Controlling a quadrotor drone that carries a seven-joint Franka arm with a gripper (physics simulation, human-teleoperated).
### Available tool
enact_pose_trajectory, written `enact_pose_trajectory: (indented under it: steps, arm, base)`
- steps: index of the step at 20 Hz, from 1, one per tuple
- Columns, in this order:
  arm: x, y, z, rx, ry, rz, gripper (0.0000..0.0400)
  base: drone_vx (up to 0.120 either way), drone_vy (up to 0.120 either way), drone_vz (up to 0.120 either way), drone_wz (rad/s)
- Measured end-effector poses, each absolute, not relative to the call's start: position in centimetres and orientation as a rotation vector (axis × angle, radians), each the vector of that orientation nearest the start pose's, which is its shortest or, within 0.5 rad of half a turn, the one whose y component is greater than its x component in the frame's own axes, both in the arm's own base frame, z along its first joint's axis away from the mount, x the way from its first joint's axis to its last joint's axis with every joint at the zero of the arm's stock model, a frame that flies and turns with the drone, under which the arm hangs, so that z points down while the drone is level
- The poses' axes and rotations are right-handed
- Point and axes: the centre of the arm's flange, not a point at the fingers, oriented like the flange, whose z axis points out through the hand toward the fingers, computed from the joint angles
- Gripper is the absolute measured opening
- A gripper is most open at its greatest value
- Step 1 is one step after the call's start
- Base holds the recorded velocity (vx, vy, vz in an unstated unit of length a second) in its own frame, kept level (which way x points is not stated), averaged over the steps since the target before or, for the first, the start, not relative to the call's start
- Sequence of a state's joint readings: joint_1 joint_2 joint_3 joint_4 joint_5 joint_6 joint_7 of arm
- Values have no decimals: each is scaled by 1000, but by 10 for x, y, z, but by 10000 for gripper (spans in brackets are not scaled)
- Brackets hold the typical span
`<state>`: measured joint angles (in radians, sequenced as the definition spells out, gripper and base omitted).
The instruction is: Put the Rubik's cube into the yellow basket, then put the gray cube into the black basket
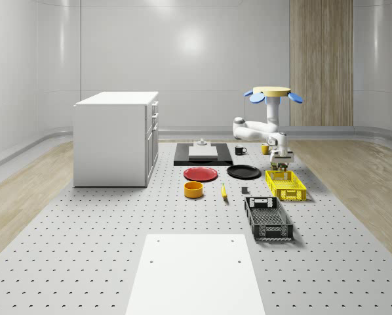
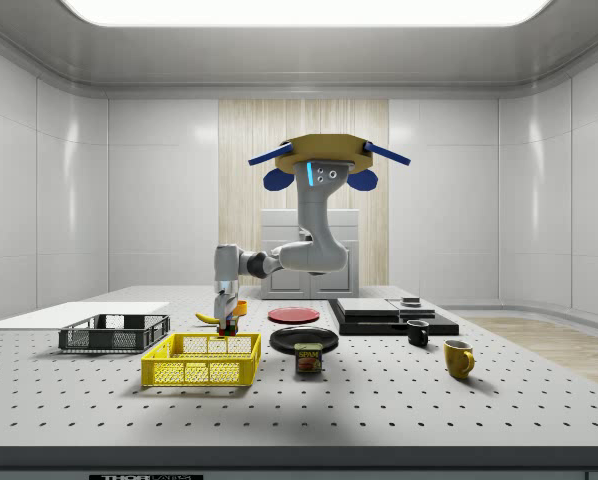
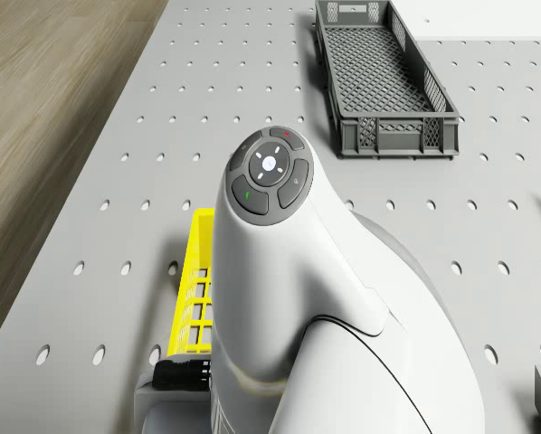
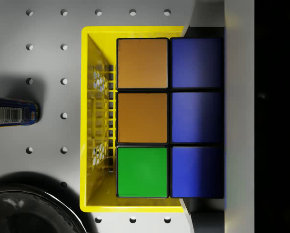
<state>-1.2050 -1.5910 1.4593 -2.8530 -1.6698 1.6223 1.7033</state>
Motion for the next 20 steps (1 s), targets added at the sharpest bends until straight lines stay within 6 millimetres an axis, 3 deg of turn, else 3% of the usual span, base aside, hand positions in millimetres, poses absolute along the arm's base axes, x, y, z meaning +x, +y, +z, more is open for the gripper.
enact_pose_trajectory:
  steps: [5, 20]
  arm:
    - [315, 0, 471, 1, -2, 786, 325]
    - [315, 0, 523, 1, -2, 786, 325]
  base:
    - [0, 0, -112, 0]
    - [0, 0, 0, 0]
